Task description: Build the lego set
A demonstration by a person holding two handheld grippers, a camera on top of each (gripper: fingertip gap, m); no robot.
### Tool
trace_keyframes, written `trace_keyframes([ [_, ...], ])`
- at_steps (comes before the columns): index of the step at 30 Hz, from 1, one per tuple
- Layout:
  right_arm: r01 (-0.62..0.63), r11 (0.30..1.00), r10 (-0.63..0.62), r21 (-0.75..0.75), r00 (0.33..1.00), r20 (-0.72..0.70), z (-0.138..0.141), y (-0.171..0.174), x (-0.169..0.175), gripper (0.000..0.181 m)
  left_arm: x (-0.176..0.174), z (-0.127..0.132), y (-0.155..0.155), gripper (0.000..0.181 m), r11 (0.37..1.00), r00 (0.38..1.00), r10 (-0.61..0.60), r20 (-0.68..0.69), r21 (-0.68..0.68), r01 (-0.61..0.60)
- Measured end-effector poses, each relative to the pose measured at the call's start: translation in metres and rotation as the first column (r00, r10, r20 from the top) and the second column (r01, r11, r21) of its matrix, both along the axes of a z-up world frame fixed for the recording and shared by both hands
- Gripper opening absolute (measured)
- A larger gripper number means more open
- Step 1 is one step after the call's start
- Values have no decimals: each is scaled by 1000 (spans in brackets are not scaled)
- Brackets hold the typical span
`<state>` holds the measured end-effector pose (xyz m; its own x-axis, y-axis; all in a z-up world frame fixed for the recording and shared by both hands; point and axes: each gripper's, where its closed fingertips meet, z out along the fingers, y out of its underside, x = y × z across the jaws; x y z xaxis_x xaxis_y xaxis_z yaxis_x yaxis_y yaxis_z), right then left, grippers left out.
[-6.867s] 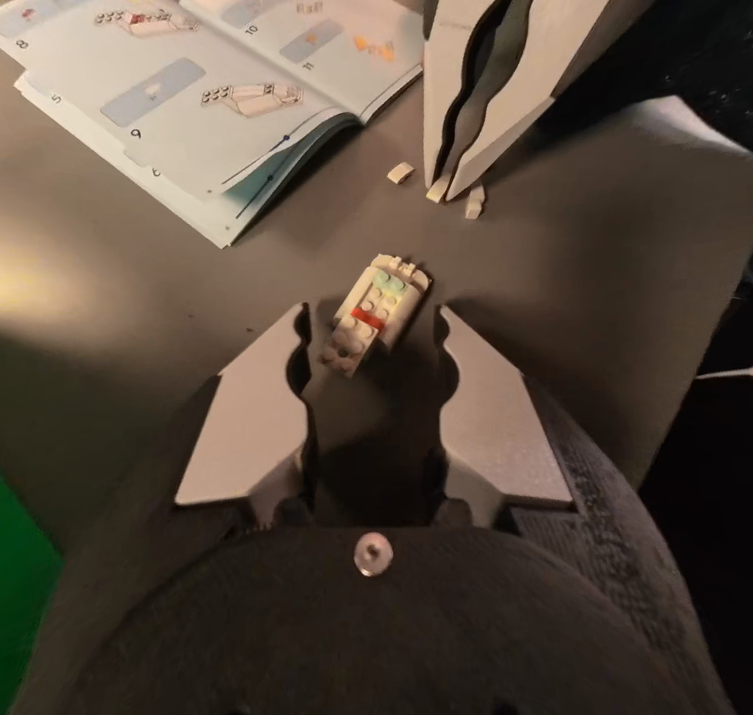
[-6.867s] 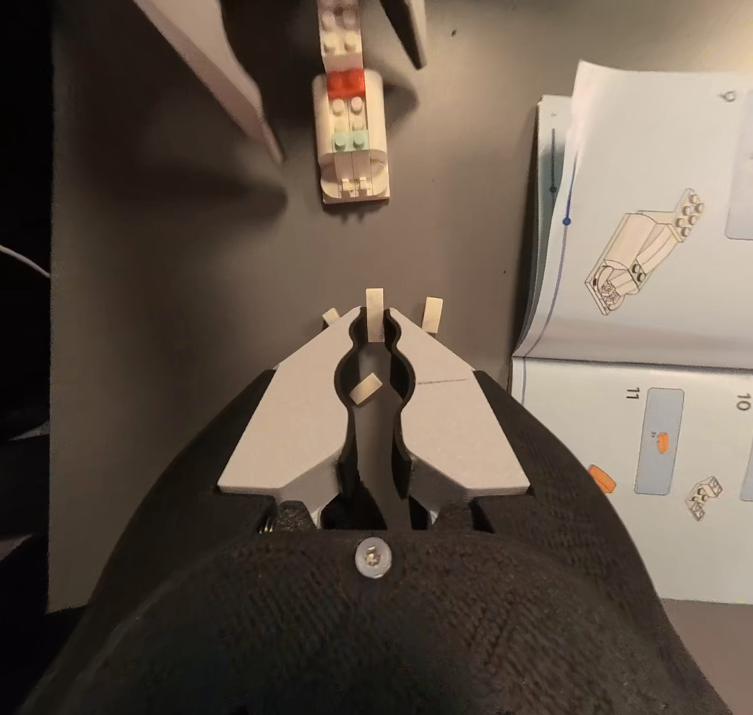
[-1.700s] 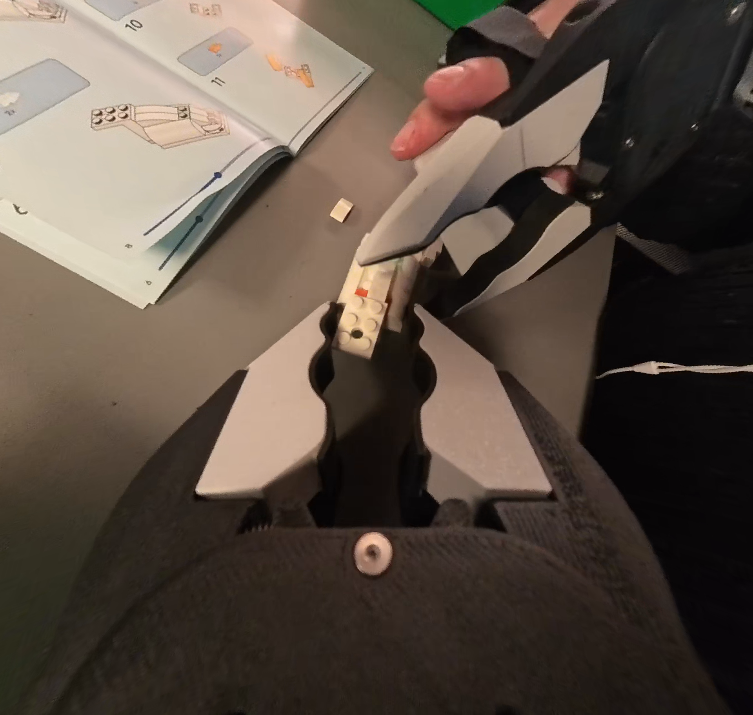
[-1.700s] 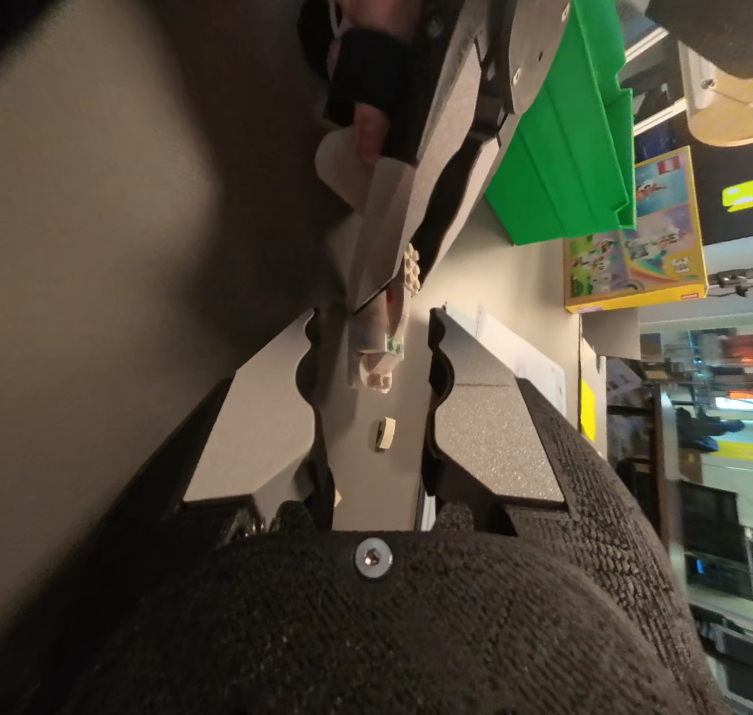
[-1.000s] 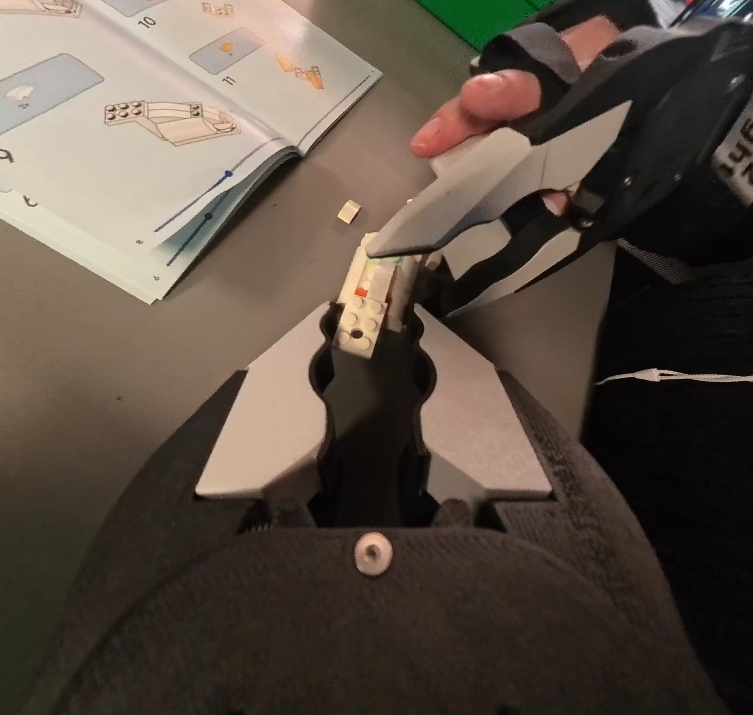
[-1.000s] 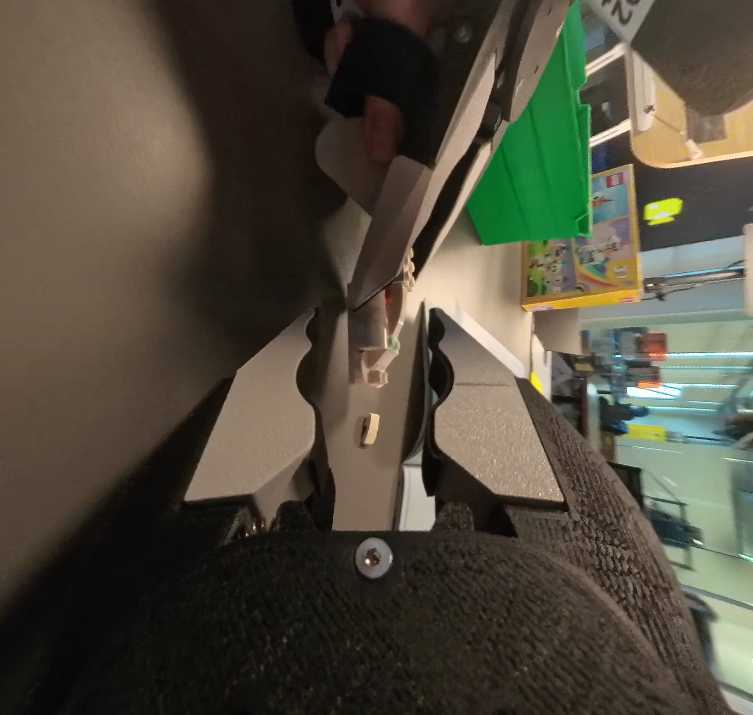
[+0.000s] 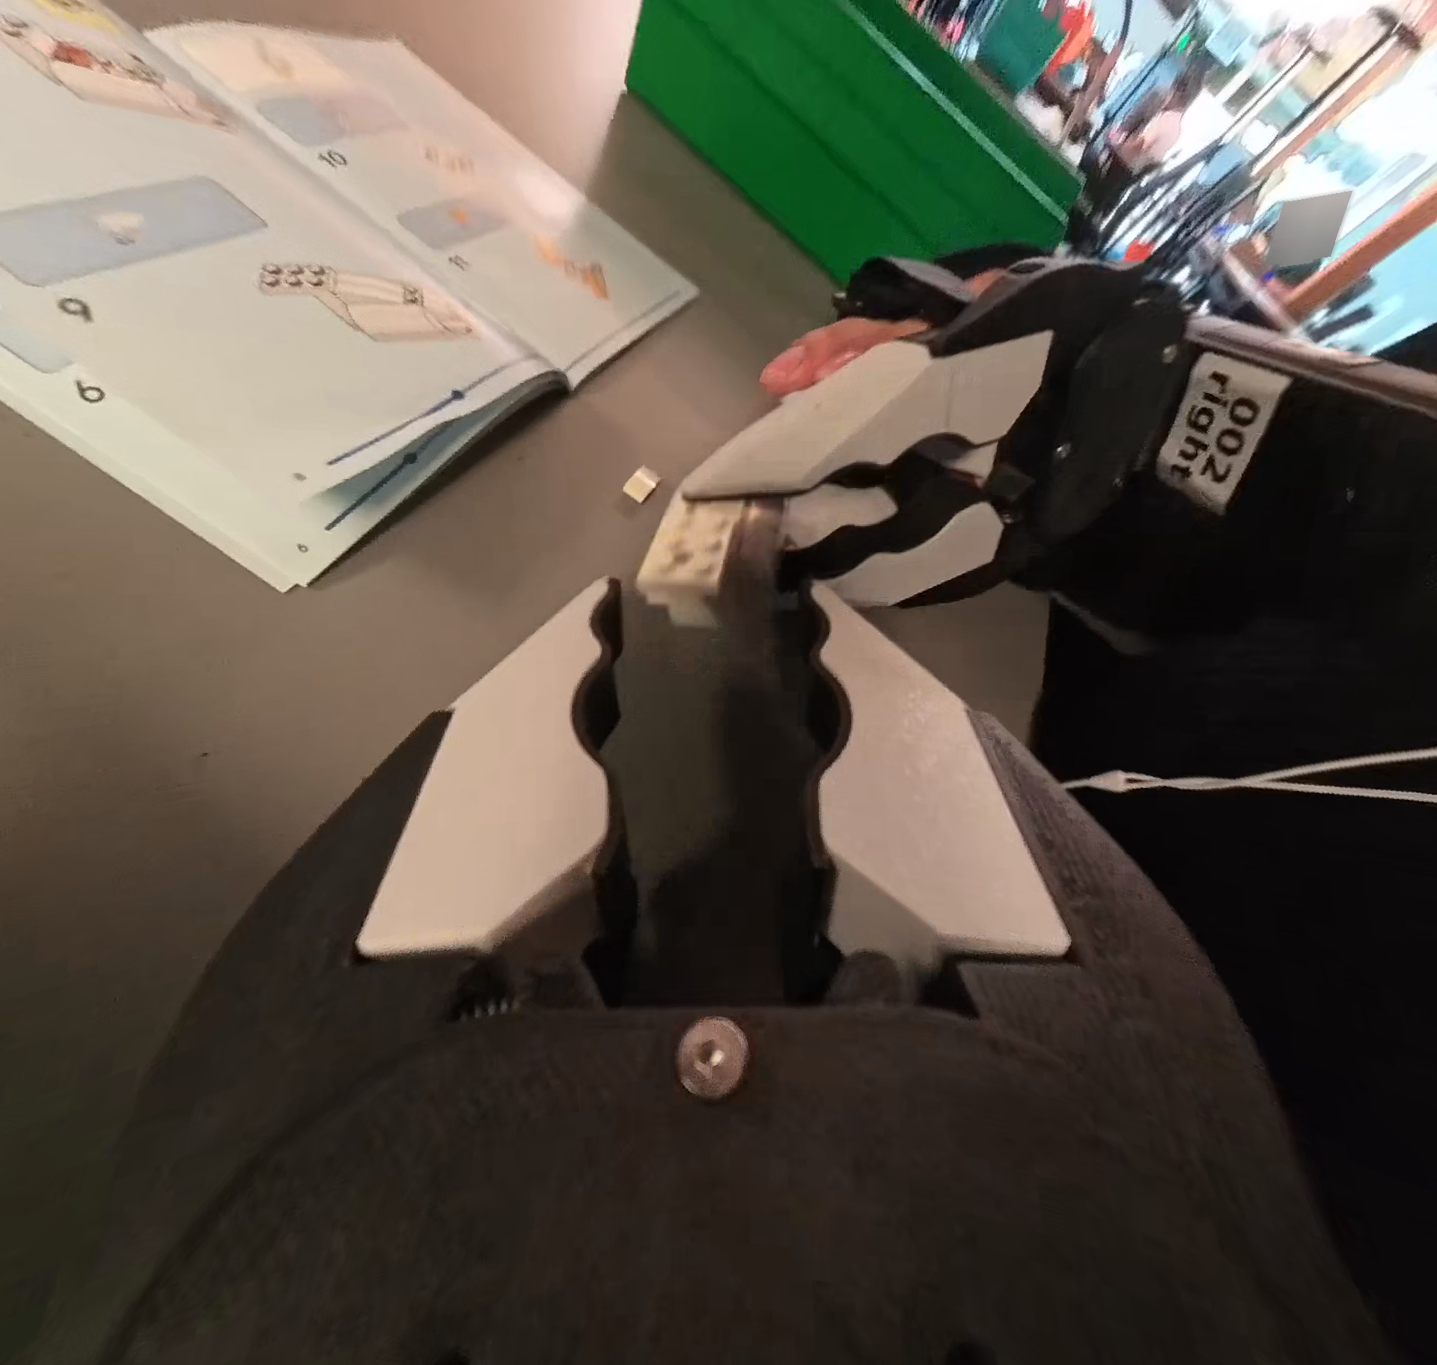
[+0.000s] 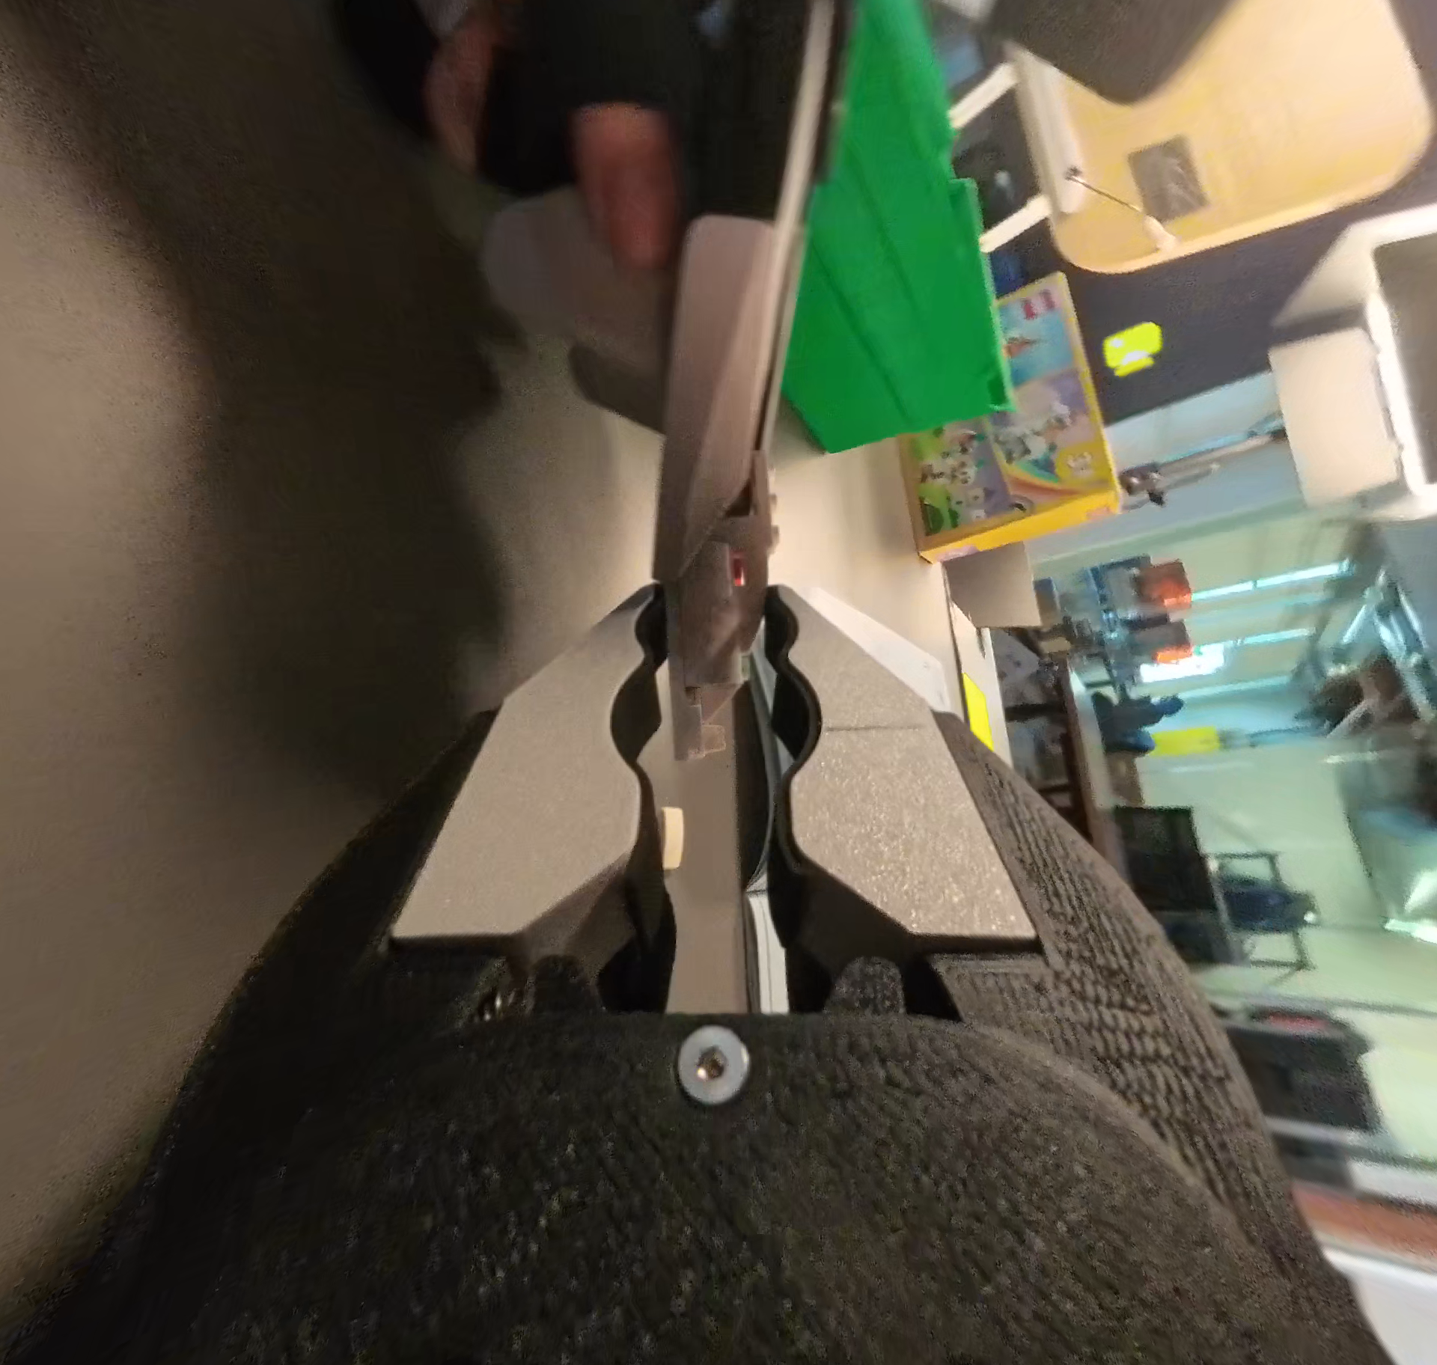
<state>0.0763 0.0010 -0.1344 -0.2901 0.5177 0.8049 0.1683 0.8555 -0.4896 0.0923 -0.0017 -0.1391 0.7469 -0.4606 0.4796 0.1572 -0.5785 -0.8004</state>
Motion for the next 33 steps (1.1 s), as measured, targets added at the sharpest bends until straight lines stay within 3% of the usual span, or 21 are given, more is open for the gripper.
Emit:
trace_keyframes([
  [1, 14, 999, -15, -38, 999, -28, 6, 1, -1, 24, -1, 3, 0, 43, 1000, 1000, 11, 29, 10, -12],
  [5, 39, 989, -53, -140, 994, -94, 23, 3, -4, 23, -1, 21, 1, 35, 996, 988, 12, 151, 86, -25],
  [11, 38, 984, -65, -175, 986, -154, 36, 5, -4, 23, -10, 40, 0, 31, 975, 976, 46, 214, 202, -90],
  [13, 33, 984, -62, -177, 986, -158, 36, 5, -4, 23, -14, 45, 0, 16, 965, 974, 60, 219, 238, -113],
  [19, 26, 983, -55, -181, 986, -155, 34, 4, -3, 23, -10, 41, 0, 18, 973, 974, 40, 223, 213, -89],
  [23, 33, 988, -56, -149, 986, -156, 32, 4, -3, 23, -11, 39, 0, 15, 974, 978, 48, 202, 207, -90],
  [33, 75, 993, -61, 93, 987, -149, 26, 5, -3, 23, -10, 31, 0, 15, 983, 981, 53, 187, 161, -84],
])
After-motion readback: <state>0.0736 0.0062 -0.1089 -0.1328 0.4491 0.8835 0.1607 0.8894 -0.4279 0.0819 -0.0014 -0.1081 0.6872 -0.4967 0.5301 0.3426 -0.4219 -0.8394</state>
